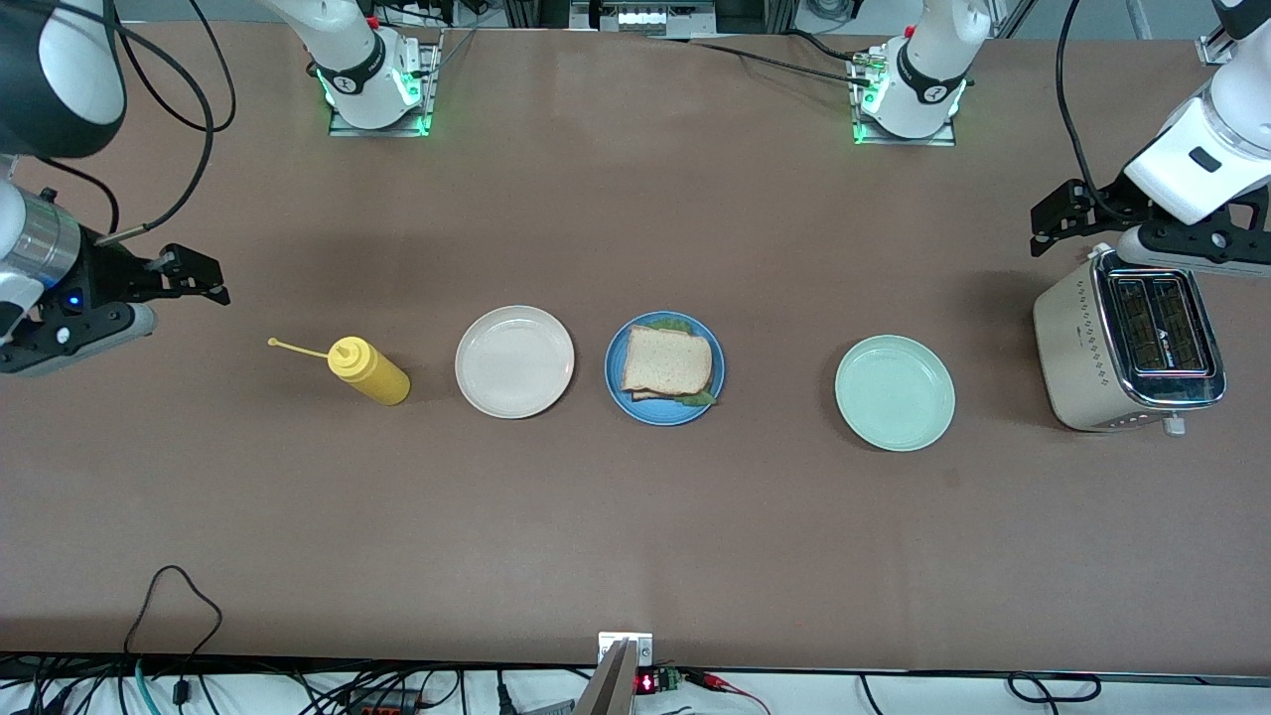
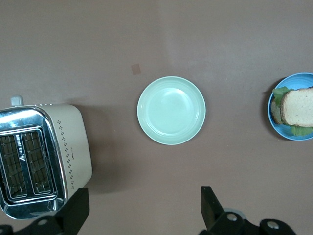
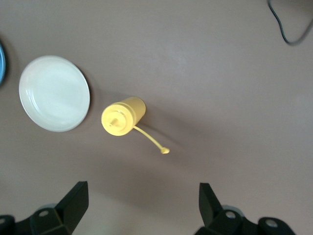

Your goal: Make sandwich in blue plate with both arms

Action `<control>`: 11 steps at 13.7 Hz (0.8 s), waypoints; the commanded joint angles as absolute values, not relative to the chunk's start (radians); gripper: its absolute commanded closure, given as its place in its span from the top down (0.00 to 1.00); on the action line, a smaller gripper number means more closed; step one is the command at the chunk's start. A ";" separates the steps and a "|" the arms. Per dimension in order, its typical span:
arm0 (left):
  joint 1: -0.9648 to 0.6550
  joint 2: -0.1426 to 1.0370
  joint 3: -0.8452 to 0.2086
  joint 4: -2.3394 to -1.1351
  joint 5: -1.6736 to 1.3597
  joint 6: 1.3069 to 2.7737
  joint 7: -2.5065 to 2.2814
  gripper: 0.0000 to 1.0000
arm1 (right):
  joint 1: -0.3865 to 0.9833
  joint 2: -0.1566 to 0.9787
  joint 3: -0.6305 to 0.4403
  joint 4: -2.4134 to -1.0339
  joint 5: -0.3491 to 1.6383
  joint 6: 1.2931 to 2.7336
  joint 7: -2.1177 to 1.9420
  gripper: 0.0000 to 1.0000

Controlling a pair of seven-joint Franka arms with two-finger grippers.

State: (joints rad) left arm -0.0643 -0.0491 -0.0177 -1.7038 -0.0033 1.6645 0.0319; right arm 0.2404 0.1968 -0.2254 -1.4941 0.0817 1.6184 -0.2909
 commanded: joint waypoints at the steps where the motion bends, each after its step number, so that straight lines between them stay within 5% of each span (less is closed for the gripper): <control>1: -0.071 -0.058 -0.017 -1.710 0.012 1.651 0.035 1.00 | 0.281 0.141 -0.219 -1.531 0.066 1.601 -0.152 1.00; 3: -0.071 -0.058 -0.017 -1.710 0.012 1.649 0.035 1.00 | 0.270 0.114 -0.200 -1.540 0.060 1.603 -0.108 1.00; 7: -0.071 -0.060 -0.017 -1.710 0.012 1.647 0.035 1.00 | 0.017 -0.007 0.062 -1.623 0.026 1.631 -0.095 1.00; 11: -0.071 -0.058 -0.017 -1.710 0.012 1.647 0.035 1.00 | 0.009 -0.113 0.071 -1.752 0.023 1.687 -0.089 1.00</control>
State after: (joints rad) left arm -0.0647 -0.0488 -0.0184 -1.7044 -0.0033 1.6559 0.0319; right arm 0.0269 -0.0375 0.0450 -1.6465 0.0387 1.6429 -0.1106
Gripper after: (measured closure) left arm 0.000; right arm 0.000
